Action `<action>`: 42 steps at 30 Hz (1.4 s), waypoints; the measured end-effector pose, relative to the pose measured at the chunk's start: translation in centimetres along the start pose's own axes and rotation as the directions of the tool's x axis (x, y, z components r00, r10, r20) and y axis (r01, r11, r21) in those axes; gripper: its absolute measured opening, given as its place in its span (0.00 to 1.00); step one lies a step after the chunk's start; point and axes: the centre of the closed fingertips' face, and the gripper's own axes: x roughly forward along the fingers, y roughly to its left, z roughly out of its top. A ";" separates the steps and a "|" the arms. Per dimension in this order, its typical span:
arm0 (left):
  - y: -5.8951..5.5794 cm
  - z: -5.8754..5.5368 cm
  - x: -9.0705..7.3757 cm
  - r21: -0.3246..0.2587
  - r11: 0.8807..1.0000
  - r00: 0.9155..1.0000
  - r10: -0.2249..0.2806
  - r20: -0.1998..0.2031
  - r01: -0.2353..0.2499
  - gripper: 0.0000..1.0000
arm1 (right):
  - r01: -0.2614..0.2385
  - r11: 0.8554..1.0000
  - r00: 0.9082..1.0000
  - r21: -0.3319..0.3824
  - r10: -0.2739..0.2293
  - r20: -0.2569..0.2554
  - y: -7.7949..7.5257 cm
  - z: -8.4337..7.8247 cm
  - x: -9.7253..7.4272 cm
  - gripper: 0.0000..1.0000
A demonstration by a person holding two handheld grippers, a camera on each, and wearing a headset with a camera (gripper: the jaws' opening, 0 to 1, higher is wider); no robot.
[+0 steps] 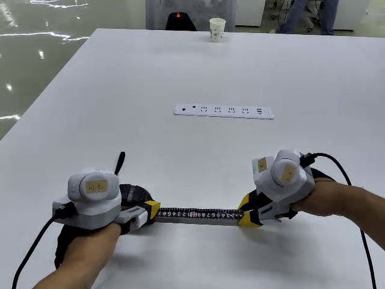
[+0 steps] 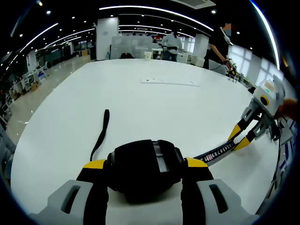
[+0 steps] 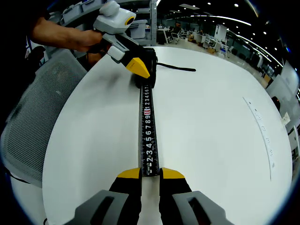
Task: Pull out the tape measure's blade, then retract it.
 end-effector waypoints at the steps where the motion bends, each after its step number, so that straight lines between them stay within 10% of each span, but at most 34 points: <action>1: 0.0 0.0 0.0 0.000 1.000 1.000 0.000 0.000 0.000 0.57 | 0.000 1.000 1.000 0.000 0.000 0.000 0.0 0.0 0.0 0.10; 42: -0.1 0.1 0.0 -0.004 1.000 1.000 -0.007 -0.003 0.007 0.57 | -0.014 1.000 0.999 0.001 0.014 0.034 -0.2 3.1 1.9 0.10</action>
